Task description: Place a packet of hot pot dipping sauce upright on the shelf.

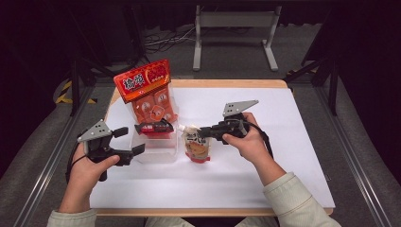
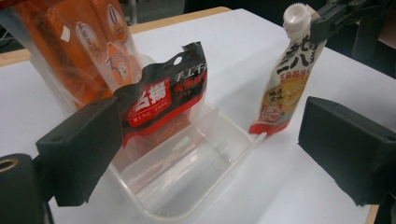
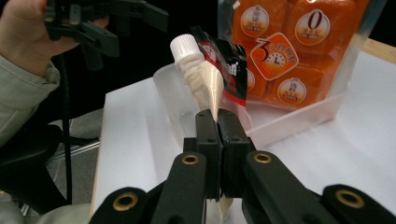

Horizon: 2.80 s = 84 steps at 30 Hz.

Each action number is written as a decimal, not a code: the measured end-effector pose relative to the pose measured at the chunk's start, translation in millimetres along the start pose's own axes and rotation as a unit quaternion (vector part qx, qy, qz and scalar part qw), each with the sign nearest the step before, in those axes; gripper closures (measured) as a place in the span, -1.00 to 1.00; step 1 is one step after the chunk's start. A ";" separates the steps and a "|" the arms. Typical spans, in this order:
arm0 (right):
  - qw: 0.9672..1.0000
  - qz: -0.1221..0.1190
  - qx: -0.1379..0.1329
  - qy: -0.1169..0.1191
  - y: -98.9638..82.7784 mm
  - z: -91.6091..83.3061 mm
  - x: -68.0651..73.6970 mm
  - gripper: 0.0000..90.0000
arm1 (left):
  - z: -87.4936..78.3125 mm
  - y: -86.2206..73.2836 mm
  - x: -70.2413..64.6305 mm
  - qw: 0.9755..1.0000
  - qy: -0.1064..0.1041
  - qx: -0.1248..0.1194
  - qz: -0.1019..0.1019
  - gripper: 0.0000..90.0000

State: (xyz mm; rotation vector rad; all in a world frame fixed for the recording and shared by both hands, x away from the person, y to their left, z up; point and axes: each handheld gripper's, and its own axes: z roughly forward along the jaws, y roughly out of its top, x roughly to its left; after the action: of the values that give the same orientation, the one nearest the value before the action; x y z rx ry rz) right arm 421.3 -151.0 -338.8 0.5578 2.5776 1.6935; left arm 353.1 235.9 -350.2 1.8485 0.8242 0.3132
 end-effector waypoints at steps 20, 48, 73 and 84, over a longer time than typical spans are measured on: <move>0.998 -0.041 -0.026 0.031 28.1 -3.5 32.3 0.98 | 17.4 6.6 -24.6 0.995 -0.090 -0.033 0.043 -0.85; 0.995 -0.056 -0.023 0.078 32.3 17.4 51.8 0.98 | 51.9 8.2 -52.0 0.981 -0.161 -0.037 0.098 -0.07; 0.994 -0.083 -0.031 0.065 28.8 12.8 58.1 0.75 | 41.9 16.8 -49.7 0.970 -0.195 -0.014 0.144 0.97; 0.994 -0.092 -0.057 0.007 18.1 -19.4 55.0 0.43 | 29.8 26.4 -29.0 0.970 -0.180 -0.034 0.162 0.99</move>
State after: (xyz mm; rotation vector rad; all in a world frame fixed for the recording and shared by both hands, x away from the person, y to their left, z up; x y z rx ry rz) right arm 371.1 -145.5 -304.4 0.2946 2.4336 1.7732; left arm 358.9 189.5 -334.8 1.8981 0.2582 0.1963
